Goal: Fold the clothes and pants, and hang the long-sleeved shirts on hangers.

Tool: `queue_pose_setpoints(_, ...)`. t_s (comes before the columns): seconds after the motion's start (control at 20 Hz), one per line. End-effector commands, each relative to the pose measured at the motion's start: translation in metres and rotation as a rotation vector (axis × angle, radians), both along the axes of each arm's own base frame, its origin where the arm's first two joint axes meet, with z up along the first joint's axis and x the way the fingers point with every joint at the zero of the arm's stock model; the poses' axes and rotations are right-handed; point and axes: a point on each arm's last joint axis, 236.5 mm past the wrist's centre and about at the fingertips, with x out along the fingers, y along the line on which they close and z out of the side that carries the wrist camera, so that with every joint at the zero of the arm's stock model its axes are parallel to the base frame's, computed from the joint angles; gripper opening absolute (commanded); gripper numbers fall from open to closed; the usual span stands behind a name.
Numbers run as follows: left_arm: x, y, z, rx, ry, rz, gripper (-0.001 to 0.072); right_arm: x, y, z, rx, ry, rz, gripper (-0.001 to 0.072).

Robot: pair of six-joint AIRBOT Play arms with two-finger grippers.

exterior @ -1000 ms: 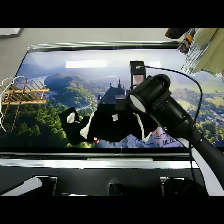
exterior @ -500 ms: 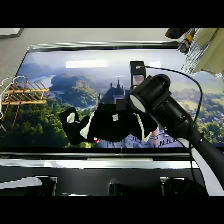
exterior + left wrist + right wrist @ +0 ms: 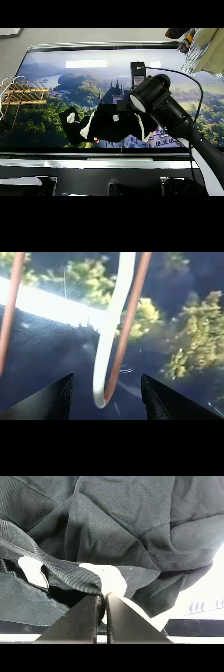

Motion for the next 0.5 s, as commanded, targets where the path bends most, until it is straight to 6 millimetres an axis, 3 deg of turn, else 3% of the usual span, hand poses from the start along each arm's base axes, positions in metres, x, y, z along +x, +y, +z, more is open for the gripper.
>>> queue_pose_setpoints(0.0,0.001,-0.005,-0.01,-0.008,0.022,-0.022,0.0456,0.0,0.0,0.0,-0.002,0.002,-0.001,0.0051)
queue_pose_setpoints(0.45,0.002,-0.014,-0.026,-0.042,0.056,-0.042,0.0432,-0.002,-0.005,-0.001,-0.019,0.01,-0.008,0.0051)
